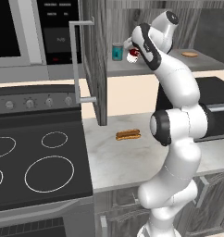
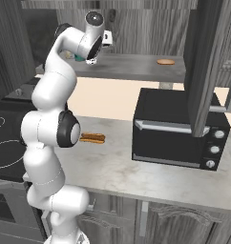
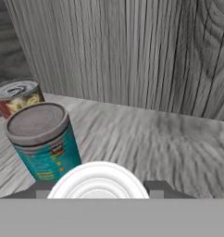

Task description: Pick the cans from the counter and place them in their designated side in the cabinet.

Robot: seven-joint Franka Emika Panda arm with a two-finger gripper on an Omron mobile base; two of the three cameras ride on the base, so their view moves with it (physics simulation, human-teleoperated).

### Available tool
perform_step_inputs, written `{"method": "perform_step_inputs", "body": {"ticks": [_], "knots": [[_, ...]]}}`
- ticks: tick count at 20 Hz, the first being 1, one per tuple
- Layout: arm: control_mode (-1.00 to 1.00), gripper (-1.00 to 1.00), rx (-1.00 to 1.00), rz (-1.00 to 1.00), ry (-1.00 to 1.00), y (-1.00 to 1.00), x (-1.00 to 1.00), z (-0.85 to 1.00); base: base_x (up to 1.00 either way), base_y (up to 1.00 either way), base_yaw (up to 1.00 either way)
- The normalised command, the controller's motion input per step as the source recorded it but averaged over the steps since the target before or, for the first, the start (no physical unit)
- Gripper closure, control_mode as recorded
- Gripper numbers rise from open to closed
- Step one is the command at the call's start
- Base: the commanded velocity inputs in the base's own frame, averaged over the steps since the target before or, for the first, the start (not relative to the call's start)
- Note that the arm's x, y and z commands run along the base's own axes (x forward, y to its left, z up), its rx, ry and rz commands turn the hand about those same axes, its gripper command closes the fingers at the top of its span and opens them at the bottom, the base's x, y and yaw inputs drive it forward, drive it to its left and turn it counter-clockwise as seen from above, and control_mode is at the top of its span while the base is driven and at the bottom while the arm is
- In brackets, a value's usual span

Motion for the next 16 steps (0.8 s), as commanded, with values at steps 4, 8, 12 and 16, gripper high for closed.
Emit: {"method": "perform_step_inputs", "body": {"ticks": [4,8,12,16], "knots": [[-1.0,1.0,0.0,0.0,0.0,0.03,0.02,-0.21,0.0,0.0,0.0],[-1.0,-1.0,0.0,0.0,0.0,0.04,0.05,-0.17,0.0,0.0,0.0],[-1.0,-1.0,0.0,0.01,-0.03,0.0,0.06,-0.08,0.0,0.0,0.0],[-1.0,-1.0,0.0,0.02,-0.06,0.0,0.05,-0.01,0.0,0.0,0.0]]}}
